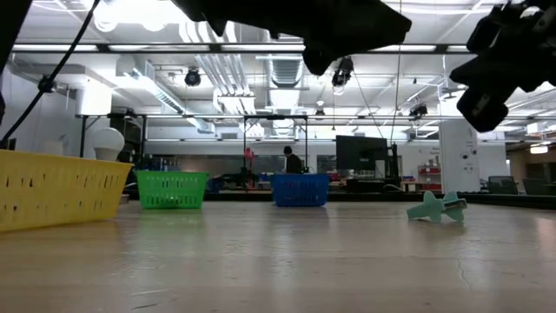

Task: Pick and place Stapler, Stapler remover, tape
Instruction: Put the black staple remover into the yellow bin

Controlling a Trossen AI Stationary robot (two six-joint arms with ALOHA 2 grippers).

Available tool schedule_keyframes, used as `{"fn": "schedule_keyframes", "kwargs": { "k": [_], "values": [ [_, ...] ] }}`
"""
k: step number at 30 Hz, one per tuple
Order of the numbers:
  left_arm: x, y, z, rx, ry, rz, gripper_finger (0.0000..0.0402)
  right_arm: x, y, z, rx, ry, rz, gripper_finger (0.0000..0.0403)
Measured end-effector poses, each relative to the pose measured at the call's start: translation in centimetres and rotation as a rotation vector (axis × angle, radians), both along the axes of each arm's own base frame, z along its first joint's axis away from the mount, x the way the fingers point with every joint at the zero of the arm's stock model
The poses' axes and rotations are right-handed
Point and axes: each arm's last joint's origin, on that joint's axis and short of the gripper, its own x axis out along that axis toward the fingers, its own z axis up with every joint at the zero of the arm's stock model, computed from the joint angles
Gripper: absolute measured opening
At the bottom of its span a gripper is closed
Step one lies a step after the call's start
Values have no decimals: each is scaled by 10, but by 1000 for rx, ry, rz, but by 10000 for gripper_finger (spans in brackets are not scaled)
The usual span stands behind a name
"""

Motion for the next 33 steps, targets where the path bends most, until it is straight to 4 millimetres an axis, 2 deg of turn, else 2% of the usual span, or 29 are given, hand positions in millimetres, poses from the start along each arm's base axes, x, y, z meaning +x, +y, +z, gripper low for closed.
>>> {"fn": "schedule_keyframes", "kwargs": {
  "k": [5, 9, 13, 19, 22, 26, 29, 33],
  "values": [
    [-14, 2, 1, -14, -48, -18, 76, 3, 1, 6, 43, 92, 3, 8],
    [-43, 5, 4, -58, -181, -36, 55, 5, 5, 6, 70, 195, 33, 8],
    [-75, 9, -6, -78, -272, -40, 41, 8, 11, 14, 103, 238, 75, 8],
    [-112, 13, -21, -125, -315, -43, 37, -3, 17, 11, 205, 498, 66, 8],
    [-119, 13, -28, -148, -337, -44, 41, -7, 23, 10, 321, 576, 87, 8],
    [-123, 14, -27, -157, -362, -45, 46, -10, 30, 15, 447, 641, 116, 8],
    [-124, 14, -26, -162, -363, -46, 49, -14, 34, 18, 484, 705, 104, 9],
    [-124, 14, -25, -164, -365, -47, 51, -23, 35, 11, 494, 900, 67, 16]
  ]
}}
